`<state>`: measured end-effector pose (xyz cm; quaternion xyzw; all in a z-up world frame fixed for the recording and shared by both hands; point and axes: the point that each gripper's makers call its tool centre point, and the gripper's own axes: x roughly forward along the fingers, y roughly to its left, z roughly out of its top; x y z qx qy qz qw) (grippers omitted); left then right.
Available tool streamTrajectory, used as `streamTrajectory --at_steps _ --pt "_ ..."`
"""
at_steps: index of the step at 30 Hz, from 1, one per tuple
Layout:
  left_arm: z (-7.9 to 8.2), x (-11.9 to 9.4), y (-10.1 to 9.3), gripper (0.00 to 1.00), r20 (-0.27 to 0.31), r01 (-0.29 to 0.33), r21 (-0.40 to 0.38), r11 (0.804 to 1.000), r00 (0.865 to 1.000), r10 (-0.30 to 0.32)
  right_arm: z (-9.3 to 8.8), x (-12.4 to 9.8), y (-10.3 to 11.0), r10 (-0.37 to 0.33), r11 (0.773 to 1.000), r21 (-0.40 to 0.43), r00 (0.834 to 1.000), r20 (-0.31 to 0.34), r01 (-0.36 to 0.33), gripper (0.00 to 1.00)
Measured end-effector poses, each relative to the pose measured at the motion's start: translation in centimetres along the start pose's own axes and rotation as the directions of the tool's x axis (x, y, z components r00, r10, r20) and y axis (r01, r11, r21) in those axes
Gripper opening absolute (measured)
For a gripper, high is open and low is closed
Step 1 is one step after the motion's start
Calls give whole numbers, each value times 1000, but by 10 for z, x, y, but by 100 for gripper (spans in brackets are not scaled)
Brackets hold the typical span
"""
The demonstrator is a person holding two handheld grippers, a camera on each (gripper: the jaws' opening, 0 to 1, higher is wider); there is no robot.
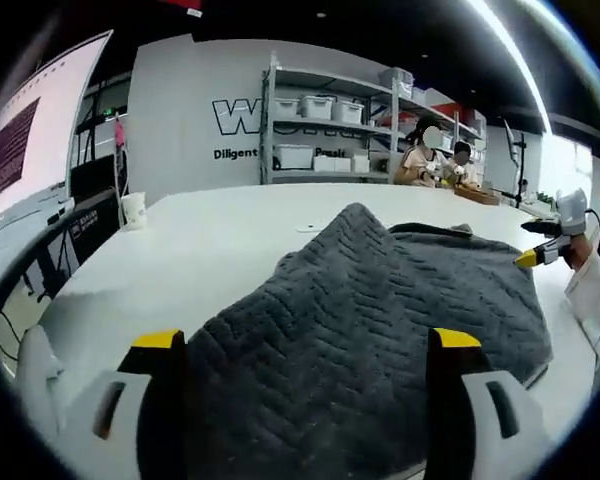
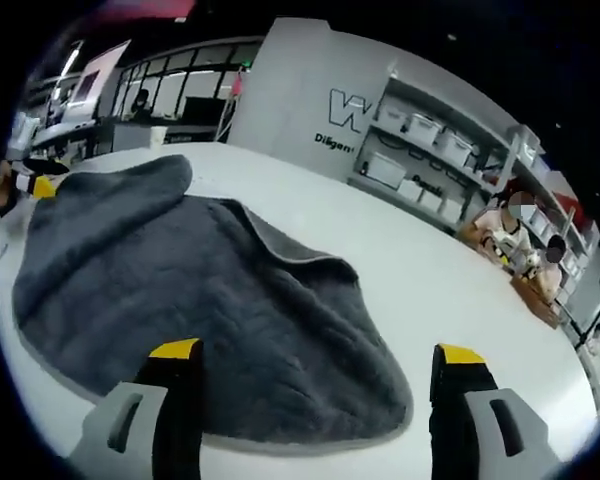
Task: Open the folded towel by lifting each exposed corner and separating the folded layers until the towel lies flat within the target outline without major curled edges
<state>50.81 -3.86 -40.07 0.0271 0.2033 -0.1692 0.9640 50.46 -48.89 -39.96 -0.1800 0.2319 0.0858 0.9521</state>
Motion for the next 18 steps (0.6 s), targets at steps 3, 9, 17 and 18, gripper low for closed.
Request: streamTrajectory --at_steps 3,9,17,18 --pt "1 3 -10 99 -5 21 15 1000 1000 -21 4 1 5 23 1000 15 1000 20 -24 91" --pt "-4 7 -24 99 -46 38 77 996 998 -35 9 3 12 47 998 36 998 46 -48 86" --pt "1 4 -32 99 -54 47 141 989 998 -39 32 4 26 142 979 124 976 167 -164 79" --pt "2 3 -32 99 -49 46 143 989 998 -40 35 4 24 136 981 111 975 177 -158 78"
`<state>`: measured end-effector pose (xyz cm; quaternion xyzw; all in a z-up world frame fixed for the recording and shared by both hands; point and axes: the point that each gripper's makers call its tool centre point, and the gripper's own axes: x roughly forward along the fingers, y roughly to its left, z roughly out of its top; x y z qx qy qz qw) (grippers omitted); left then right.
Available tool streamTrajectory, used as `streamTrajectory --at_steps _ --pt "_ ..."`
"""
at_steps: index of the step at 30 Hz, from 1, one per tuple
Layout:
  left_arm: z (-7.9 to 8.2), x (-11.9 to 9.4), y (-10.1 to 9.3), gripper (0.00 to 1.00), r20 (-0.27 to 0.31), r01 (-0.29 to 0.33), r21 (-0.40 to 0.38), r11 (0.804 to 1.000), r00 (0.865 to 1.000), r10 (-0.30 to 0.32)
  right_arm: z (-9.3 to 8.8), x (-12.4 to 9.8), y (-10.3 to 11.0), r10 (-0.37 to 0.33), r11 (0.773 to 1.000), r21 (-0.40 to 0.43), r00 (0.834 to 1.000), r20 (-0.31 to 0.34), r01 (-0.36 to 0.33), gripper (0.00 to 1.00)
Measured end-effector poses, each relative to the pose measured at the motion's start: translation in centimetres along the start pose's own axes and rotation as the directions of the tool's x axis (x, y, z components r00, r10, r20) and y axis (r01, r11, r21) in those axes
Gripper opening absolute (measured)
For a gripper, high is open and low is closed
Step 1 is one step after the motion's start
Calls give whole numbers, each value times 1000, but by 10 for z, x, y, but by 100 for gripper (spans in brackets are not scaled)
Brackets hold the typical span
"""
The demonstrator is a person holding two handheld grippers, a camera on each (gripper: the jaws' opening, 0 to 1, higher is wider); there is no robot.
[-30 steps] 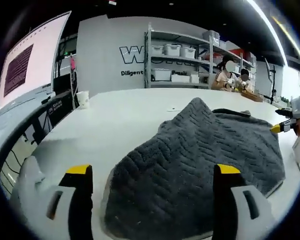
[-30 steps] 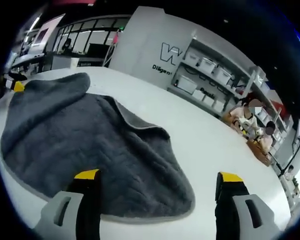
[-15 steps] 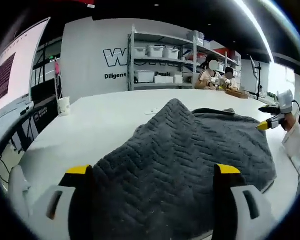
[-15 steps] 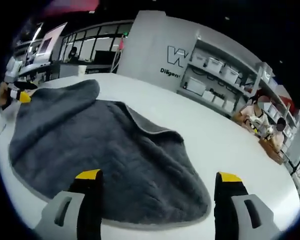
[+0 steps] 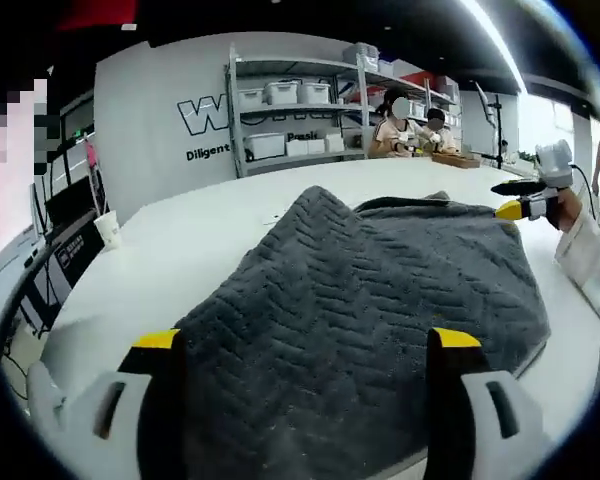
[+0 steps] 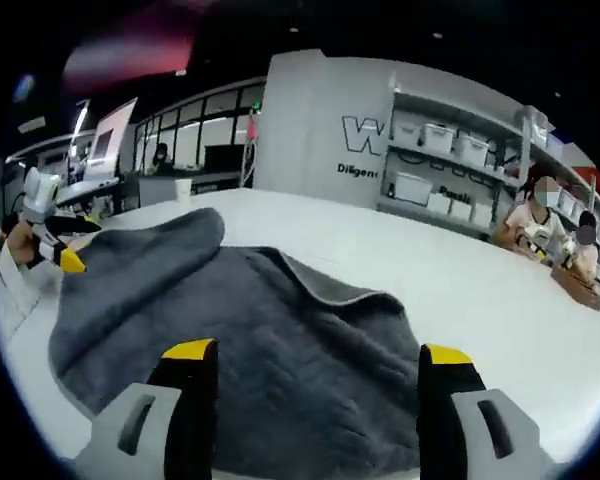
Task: Open the folded towel by lifting each exposed corner and separating the folded layers until the towel lies flat within the target outline without major curled edges
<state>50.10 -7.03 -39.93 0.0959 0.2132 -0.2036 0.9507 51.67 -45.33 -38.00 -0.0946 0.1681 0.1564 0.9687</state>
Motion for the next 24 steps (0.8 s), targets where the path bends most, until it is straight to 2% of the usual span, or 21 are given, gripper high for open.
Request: streamTrajectory --at_steps 5,9,12,15,21,24 --pt "0 0 -8 99 1 34 -3 999 999 -34 14 4 -10 2 1000 -15 999 53 -2 78" --pt "1 1 -14 99 -5 50 21 999 999 -50 18 7 -31 -21 999 -30 997 71 23 74" --pt "3 1 -18 99 4 68 21 997 998 -68 12 8 -52 -69 993 -94 998 4 69 75" --pt "4 0 -19 98 9 72 20 997 997 -72 15 11 -74 -123 982 -147 992 -19 119 71" --pt "5 -1 -19 98 10 73 32 997 997 -73 26 26 -89 -119 981 -159 993 -26 114 61" --pt "5 0 -20 98 10 78 34 996 997 -78 25 34 -93 -116 978 -179 992 -51 106 57"
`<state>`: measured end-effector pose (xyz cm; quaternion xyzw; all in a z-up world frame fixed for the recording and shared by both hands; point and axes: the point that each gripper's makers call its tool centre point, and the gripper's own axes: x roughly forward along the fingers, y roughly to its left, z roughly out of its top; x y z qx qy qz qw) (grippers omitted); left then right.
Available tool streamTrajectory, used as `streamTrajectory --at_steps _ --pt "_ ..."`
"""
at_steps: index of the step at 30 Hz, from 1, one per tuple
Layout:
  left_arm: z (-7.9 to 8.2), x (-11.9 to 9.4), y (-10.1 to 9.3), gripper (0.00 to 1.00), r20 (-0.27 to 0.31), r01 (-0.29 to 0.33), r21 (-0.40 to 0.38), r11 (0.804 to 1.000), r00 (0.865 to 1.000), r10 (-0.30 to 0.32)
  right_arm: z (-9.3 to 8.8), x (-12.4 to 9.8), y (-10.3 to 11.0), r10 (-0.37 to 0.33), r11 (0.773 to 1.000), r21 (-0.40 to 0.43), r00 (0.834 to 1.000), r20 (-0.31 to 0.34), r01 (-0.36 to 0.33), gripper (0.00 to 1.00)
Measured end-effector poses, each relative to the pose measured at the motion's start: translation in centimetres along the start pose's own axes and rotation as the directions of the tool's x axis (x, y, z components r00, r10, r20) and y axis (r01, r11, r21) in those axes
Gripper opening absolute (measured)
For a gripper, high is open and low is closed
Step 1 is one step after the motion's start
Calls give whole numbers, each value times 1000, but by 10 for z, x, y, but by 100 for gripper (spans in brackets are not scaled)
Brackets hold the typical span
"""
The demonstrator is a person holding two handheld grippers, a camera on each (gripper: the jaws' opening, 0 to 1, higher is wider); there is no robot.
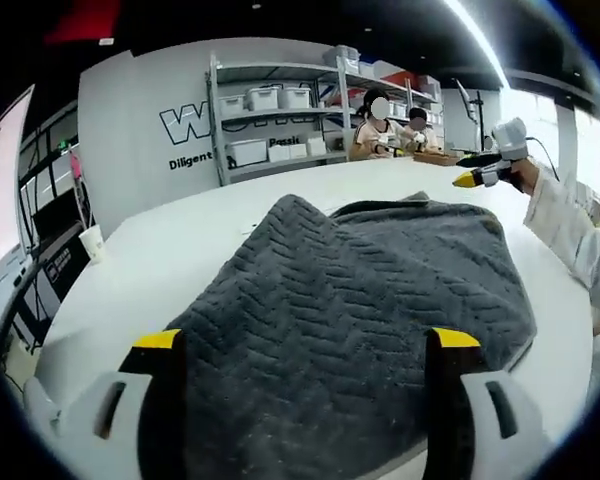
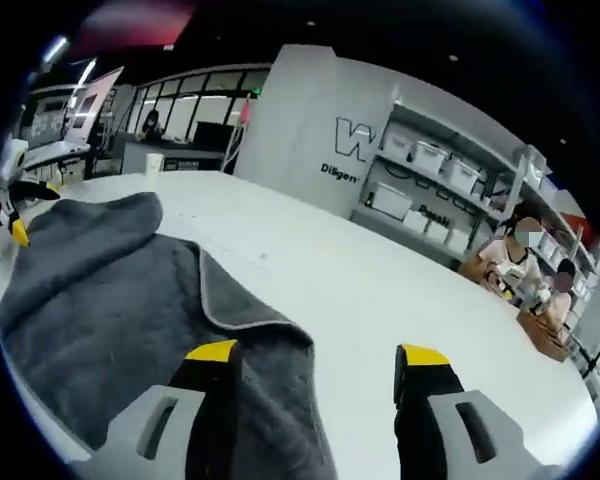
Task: Open the folded towel by lifting each exposed corner and separating the folded layers until the towel lies flat within the target outline without major curled edges
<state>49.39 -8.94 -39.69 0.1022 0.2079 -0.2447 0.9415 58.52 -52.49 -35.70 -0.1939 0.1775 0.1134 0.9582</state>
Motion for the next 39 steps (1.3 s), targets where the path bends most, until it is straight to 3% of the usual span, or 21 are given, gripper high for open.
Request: streamTrajectory --at_steps 3,4,8,15,17,20,26,30,36,39 --pt "-1 0 0 98 -5 1 1 1000 1000 -1 0 6 -1 11 1000 -1 1000 -6 -11 52" --pt "-2 1 0 98 -7 1 1 1000 1000 -1 -6 16 10 83 996 34 996 -34 -82 52" --pt "-2 2 0 98 -12 3 -3 1000 1000 -3 -15 35 13 81 997 13 995 -66 -80 44" --pt "-1 2 -1 97 -9 5 -1 1000 1000 -5 -34 57 19 130 988 95 986 -104 -120 38" --pt "1 4 -6 97 -8 17 9 1000 1000 -17 -38 63 18 134 987 104 986 -100 -124 31" --pt "0 5 -7 97 -13 24 11 1000 1000 -23 -41 68 14 116 990 96 988 -105 -106 21" --pt "-1 7 -6 96 -19 19 12 1000 1000 -19 -45 75 14 127 987 115 986 -108 -114 18" --pt "-2 7 -5 96 -22 15 11 1000 1000 -14 -52 76 17 134 985 130 983 -128 -117 11" --pt "0 5 -3 96 -12 8 4 1000 1000 -8 -52 74 27 165 984 87 978 -132 -154 0" --pt "-1 5 -5 96 -14 14 4 1000 1000 -14 -52 73 27 151 986 89 979 -135 -140 0"
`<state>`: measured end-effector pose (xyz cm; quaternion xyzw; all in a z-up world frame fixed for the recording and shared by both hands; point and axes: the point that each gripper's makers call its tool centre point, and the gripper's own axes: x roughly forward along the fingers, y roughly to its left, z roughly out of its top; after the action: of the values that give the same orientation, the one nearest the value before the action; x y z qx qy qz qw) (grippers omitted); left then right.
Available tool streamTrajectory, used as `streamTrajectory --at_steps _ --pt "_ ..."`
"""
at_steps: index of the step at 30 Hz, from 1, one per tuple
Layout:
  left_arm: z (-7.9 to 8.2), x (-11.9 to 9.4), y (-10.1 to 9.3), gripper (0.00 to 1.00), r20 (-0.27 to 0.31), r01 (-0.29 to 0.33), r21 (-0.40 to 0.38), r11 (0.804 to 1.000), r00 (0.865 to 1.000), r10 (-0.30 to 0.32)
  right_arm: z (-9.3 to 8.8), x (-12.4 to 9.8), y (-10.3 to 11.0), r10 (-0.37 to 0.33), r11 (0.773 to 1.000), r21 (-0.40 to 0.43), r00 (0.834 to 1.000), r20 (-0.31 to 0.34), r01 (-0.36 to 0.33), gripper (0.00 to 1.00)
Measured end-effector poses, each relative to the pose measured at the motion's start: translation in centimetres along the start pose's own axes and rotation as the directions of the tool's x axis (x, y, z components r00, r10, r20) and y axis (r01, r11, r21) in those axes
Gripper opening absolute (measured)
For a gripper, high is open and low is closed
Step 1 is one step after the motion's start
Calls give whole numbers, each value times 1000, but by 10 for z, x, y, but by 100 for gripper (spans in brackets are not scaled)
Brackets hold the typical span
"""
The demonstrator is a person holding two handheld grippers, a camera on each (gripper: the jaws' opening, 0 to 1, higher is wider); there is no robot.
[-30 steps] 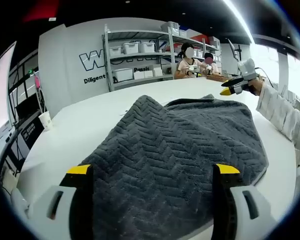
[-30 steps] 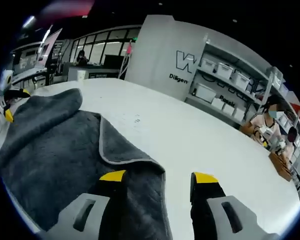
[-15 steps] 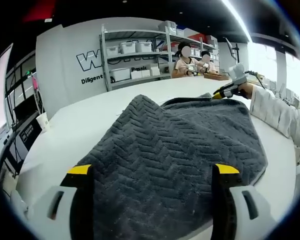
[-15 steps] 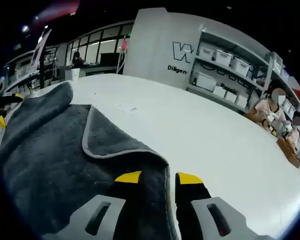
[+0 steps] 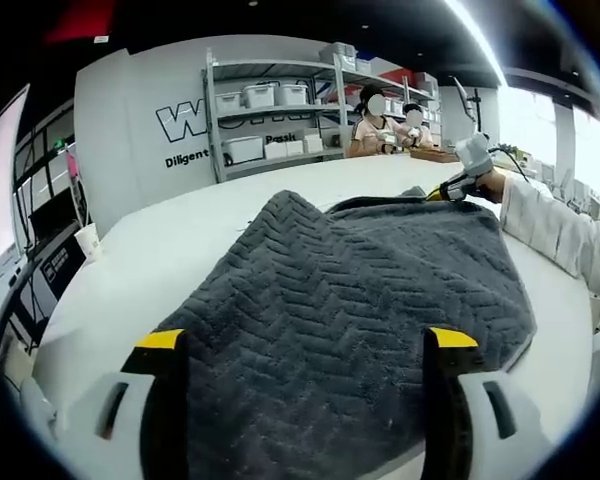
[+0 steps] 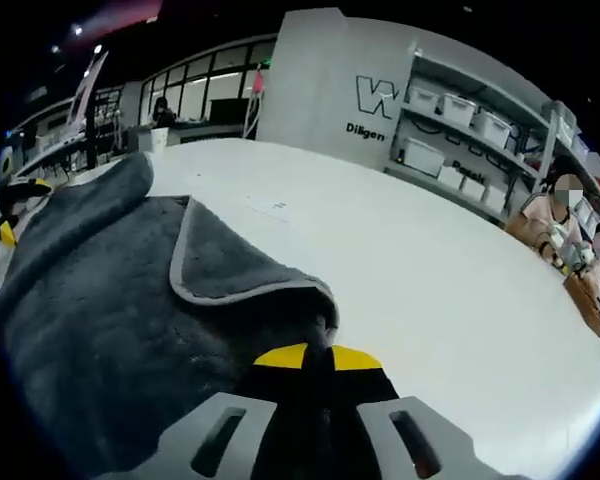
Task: Open the folded towel by lifting each exposed corner and separating the folded layers until the towel lies flat within the target outline without major curled edges
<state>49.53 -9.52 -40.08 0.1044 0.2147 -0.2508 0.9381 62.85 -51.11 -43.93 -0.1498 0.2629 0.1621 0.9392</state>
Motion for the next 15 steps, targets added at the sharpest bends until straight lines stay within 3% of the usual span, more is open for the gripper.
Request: streamTrajectory --at_steps 6,15 --pt "-1 0 -1 96 0 3 0 1000 1000 -3 0 -2 1 -22 999 -38 1000 -12 21 0" --pt "-3 0 -1 96 -6 5 -3 1000 1000 -5 -4 -4 -6 -42 999 -20 999 -11 42 0"
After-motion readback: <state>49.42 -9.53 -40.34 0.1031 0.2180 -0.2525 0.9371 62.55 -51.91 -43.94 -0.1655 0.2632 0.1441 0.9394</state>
